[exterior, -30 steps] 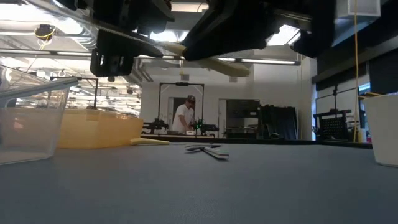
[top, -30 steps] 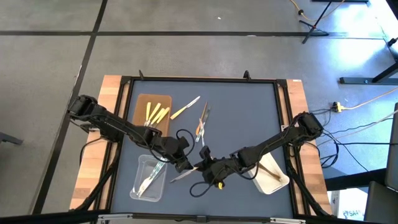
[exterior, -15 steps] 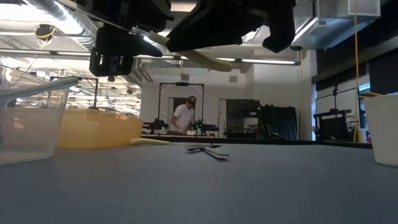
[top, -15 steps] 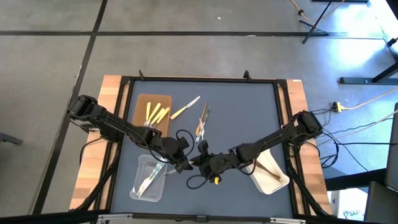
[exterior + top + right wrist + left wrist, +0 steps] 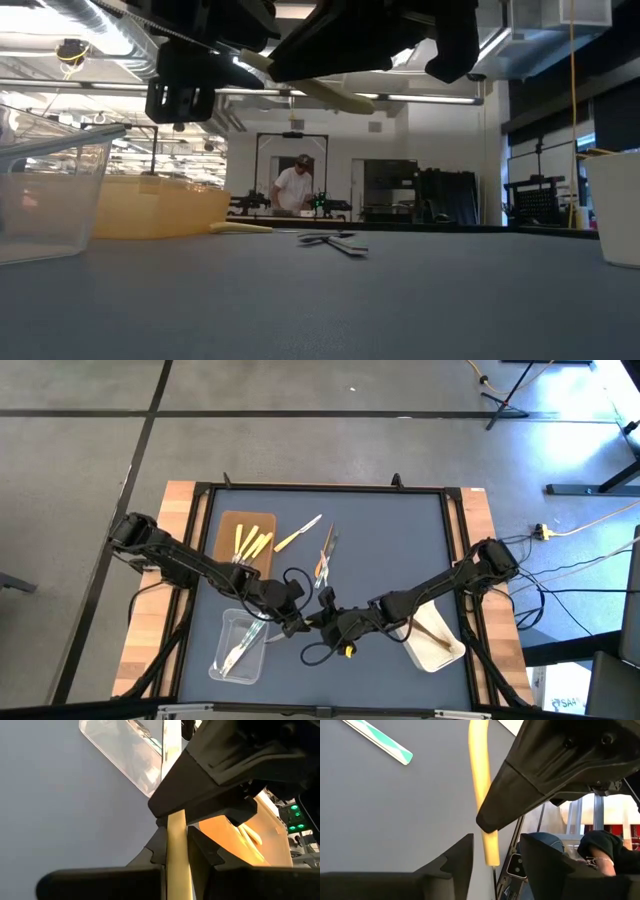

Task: Sort silverware by color (type)
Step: Put the yellow knife into the orange bin

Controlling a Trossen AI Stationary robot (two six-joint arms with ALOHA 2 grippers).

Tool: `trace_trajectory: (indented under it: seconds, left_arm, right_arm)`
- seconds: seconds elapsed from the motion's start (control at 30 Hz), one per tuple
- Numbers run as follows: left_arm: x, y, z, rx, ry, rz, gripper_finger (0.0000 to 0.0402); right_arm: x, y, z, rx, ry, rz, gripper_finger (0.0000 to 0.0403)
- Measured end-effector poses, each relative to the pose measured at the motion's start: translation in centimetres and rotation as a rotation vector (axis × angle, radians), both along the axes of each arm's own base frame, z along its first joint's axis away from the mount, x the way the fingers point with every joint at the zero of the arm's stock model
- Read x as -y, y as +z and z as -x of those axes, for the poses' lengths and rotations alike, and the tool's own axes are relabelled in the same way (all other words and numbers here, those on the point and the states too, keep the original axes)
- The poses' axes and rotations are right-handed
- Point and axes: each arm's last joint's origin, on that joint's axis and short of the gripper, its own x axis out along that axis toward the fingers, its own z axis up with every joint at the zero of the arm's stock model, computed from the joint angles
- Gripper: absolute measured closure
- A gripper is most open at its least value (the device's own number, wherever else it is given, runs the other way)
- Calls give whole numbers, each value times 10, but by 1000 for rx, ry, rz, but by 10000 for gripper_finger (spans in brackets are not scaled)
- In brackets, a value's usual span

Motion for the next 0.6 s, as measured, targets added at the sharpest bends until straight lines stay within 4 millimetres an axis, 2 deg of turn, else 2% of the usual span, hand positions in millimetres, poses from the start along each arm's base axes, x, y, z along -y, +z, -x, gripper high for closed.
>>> trace_trajectory:
  seconds: [0.6]
  left_arm:
    - [0,-1,0,-9,-5,4,369]
  right_arm:
    - [0,0,0,1,2,-2,368]
